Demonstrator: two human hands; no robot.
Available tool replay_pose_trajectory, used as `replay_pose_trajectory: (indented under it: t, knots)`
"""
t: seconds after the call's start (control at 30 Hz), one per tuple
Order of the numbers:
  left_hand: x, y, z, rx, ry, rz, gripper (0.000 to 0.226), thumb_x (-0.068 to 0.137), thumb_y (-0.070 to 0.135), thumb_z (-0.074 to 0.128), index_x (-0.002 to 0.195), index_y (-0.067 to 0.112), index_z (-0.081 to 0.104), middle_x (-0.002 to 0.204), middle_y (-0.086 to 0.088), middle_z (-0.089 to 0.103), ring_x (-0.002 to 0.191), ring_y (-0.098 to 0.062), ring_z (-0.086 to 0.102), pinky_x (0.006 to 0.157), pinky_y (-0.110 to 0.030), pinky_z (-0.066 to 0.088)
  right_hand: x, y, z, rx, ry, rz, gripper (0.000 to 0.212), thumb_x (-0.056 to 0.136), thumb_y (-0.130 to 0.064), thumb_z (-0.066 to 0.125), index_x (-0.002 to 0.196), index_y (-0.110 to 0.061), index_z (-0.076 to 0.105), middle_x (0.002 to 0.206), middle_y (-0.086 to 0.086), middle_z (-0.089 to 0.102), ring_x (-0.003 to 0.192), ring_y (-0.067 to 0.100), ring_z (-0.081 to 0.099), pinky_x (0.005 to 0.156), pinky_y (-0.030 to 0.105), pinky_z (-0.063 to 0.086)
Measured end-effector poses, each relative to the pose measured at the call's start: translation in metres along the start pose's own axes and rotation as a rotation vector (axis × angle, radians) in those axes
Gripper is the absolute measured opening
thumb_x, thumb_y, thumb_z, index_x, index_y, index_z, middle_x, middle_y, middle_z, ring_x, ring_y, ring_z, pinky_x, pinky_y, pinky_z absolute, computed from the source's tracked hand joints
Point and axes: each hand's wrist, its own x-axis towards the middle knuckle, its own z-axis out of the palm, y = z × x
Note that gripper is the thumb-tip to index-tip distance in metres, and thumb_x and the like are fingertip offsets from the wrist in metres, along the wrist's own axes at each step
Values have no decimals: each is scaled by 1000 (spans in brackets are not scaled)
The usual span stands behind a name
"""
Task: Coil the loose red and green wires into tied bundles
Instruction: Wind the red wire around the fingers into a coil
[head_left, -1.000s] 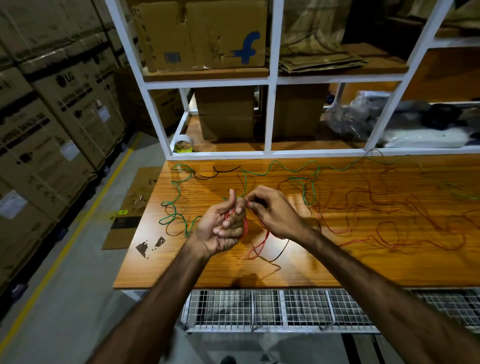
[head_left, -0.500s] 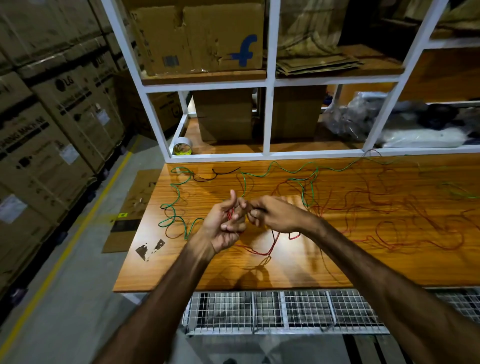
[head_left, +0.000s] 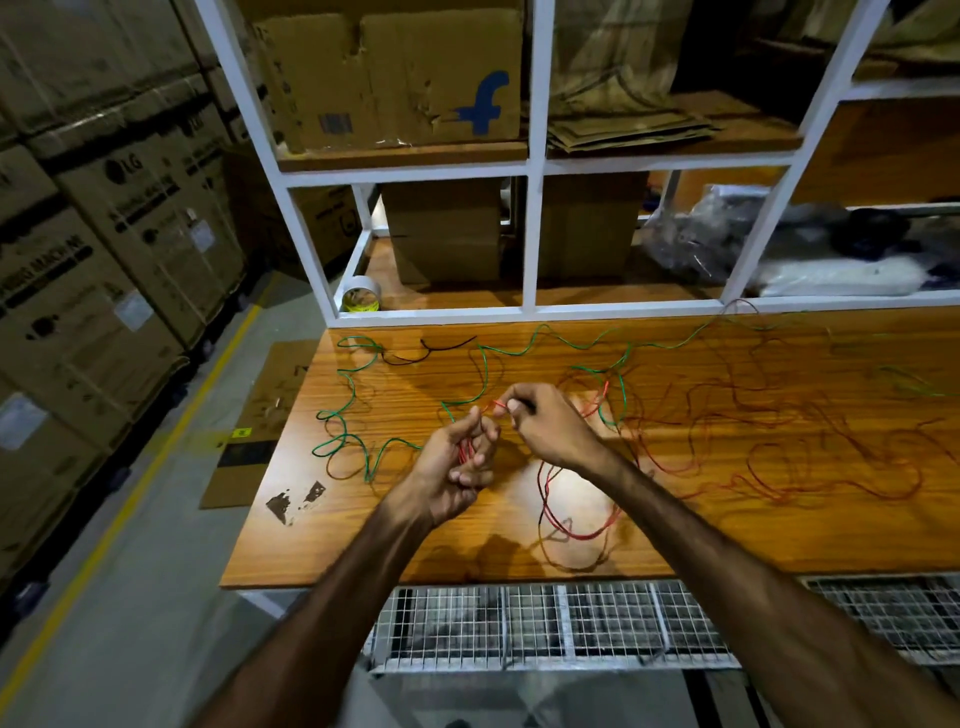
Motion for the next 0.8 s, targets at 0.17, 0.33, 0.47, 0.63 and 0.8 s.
replay_pose_trajectory:
  t: [0.17, 0.33, 0.47, 0.63, 0.8]
  knots:
    - [-4, 6, 1, -19, -115, -39, 43, 105, 35, 41, 83, 3, 59, 45, -4, 44, 25, -3, 18, 28, -11, 24, 0, 13, -4, 111, -61, -30, 30, 105, -5, 49, 83, -18, 64, 64, -13, 55, 61, 3, 46, 62, 30, 36]
    - [-9, 4, 14, -118, -471, -179, 68, 109, 54, 22, 109, -3, 61, 47, -4, 46, 30, -2, 12, 31, -12, 28, -1, 21, -5, 153, -107, -123, 25, 100, -10, 52, 85, -26, 65, 77, -8, 70, 76, 5, 60, 72, 38, 47]
    - [-5, 0, 19, -78, -588, -317, 66, 106, 55, 34, 138, 1, 57, 48, -6, 49, 31, -2, 12, 31, -12, 28, -4, 15, -7, 193, -109, -188, 19, 94, -19, 57, 85, -32, 69, 87, -9, 68, 87, 10, 62, 78, 37, 48]
    - [4, 25, 11, -208, -533, -85, 60, 107, 42, 37, 159, 12, 32, 91, -12, 72, 39, -1, 31, 38, -11, 37, -6, 22, -1, 70, -58, -188, 19, 104, -25, 52, 96, -29, 68, 93, -1, 71, 88, 18, 66, 78, 43, 54]
    - [15, 30, 27, -284, -261, 213, 58, 107, 40, 32, 159, 14, 30, 157, -10, 46, 90, -19, 71, 83, -30, 61, -4, 9, 4, -112, -133, -144, 26, 106, -17, 50, 86, -29, 62, 71, -4, 60, 64, 15, 53, 62, 36, 38]
